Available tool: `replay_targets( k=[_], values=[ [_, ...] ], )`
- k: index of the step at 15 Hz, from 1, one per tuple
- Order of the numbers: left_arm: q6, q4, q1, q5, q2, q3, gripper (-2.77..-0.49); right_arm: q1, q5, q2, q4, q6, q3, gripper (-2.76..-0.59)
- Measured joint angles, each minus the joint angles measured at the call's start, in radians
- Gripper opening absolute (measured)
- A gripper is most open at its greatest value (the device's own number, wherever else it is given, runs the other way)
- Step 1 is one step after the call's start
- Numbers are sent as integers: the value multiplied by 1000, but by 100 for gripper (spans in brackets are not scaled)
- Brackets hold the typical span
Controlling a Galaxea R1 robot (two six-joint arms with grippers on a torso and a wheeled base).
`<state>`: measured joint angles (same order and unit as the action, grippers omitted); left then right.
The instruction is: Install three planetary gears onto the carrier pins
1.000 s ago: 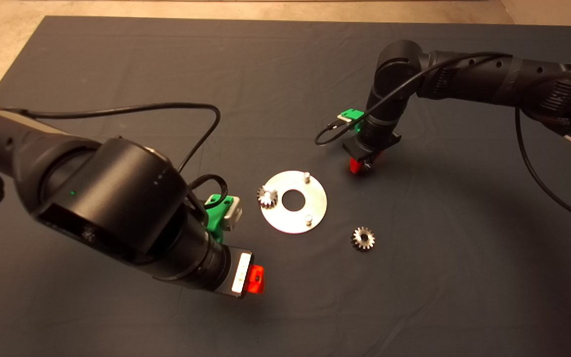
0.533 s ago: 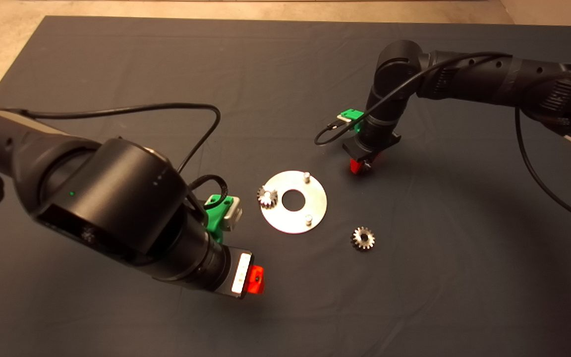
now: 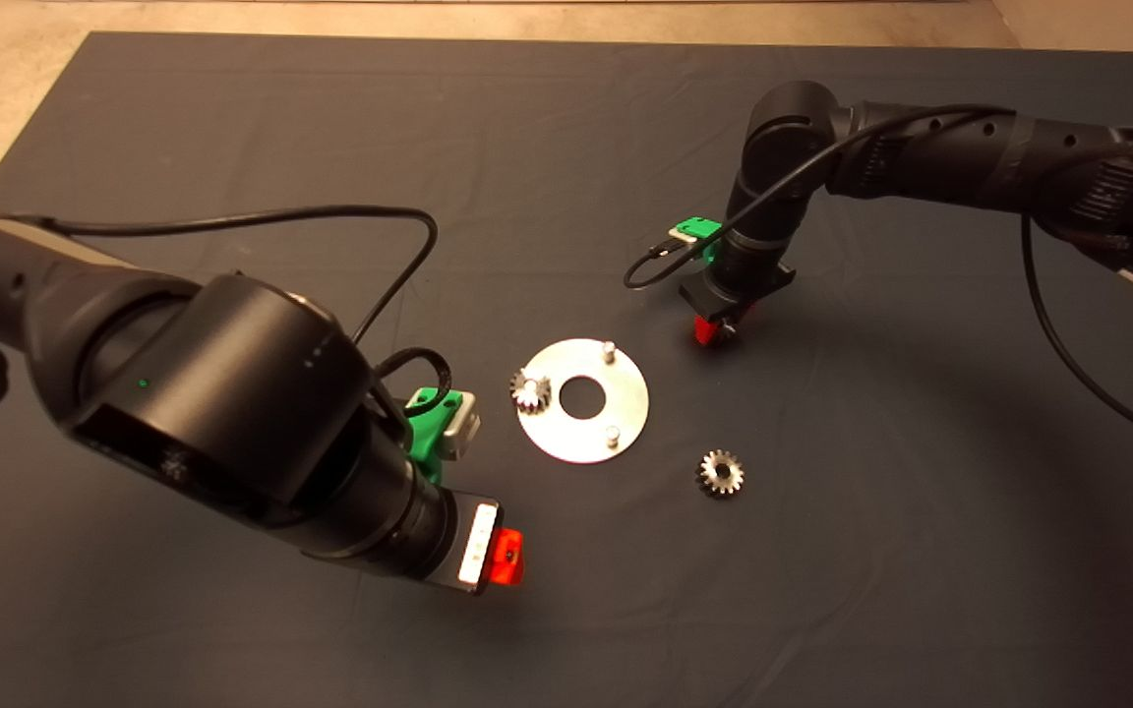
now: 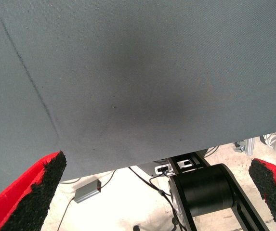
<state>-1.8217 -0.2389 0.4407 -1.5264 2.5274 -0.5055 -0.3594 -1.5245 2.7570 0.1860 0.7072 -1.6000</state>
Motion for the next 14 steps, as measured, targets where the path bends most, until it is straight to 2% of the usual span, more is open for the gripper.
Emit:
replay_targets(
  k=[10,14],
  values=[
    [-4,4,0,0,2,6,-51,0,1,3,-4,6,-11,-229],
    [-19,4,0,0,2,14,-51,-1,-1,6,-16,41,-11,-230]
  ],
)
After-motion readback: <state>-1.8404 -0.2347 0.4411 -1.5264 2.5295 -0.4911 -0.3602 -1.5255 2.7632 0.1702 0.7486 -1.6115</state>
